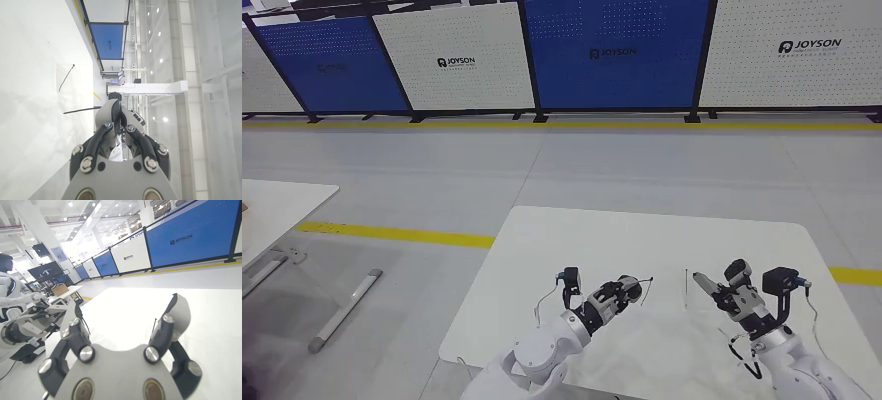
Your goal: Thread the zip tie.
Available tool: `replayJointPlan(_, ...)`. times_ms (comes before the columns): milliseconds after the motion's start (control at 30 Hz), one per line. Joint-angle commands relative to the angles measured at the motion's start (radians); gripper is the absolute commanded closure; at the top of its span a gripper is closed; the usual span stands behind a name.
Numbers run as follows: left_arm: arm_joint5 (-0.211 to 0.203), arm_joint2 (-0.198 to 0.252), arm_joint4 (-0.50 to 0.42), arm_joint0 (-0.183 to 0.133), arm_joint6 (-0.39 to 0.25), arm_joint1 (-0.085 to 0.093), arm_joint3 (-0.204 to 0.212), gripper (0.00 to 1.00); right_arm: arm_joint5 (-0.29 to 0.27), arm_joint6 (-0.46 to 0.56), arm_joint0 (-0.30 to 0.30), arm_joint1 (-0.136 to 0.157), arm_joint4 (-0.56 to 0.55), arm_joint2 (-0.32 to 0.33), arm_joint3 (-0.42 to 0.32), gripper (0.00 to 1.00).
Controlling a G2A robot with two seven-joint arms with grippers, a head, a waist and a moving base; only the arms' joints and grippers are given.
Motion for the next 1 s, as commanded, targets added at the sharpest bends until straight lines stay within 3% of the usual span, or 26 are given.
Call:
replayJointPlan(0,0.0,0.0,0.0,0.0,0.0,0.0,0.0,1.0,0.0,0.0,0.0,0.0,0.0,0.0,0.0,0.0)
replayJointPlan(200,-0.001,0.0,-0.001,0.0,0.003,0.0,0.0,1.0,0.0,0.0,0.0,0.0,0.0,0.0,0.0,0.0)
replayJointPlan(400,-0.073,0.013,0.155,-0.005,0.115,-0.001,0.011,1.0,0.0,0.0,0.0,0.0,0.0,0.0,0.0,0.0)
replayJointPlan(567,-0.082,0.042,0.258,-0.023,0.115,0.0,0.022,1.0,0.0,0.0,0.0,0.0,0.0,0.0,0.0,0.0)
replayJointPlan(633,-0.079,0.043,0.316,-0.031,0.144,0.0,0.026,1.0,0.0,0.0,0.0,0.0,0.0,0.0,0.0,0.0)
replayJointPlan(967,-0.079,0.043,0.316,-0.031,0.144,0.0,0.026,1.0,0.0,0.0,0.0,0.0,0.0,0.0,0.0,0.0)
